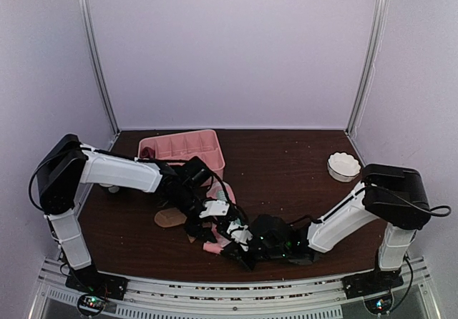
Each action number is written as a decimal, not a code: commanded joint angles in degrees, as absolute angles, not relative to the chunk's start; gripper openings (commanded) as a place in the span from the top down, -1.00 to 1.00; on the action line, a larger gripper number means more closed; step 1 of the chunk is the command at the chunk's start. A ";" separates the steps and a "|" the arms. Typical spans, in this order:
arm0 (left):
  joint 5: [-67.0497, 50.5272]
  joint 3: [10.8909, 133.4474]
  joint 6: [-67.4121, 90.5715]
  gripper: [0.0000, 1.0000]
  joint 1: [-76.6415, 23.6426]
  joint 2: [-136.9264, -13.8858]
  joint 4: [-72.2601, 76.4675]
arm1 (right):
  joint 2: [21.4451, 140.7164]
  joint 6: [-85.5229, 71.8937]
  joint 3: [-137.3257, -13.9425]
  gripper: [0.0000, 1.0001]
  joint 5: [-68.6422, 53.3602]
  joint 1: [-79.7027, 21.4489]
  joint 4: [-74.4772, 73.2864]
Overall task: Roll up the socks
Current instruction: Pick up the sock from the center of the board.
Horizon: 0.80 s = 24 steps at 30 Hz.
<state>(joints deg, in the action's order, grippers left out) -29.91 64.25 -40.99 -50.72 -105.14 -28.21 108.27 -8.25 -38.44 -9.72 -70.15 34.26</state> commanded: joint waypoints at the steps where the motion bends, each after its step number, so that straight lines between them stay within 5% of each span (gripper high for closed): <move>1: -30.48 59.78 -45.27 -0.26 -53.42 -102.04 -25.31 | 115.31 -19.22 -32.53 0.84 -11.02 -68.84 12.12; 24: -36.74 57.81 -39.26 -0.32 -48.64 -93.32 -24.00 | 112.88 -45.22 -28.48 0.93 0.00 -68.89 5.59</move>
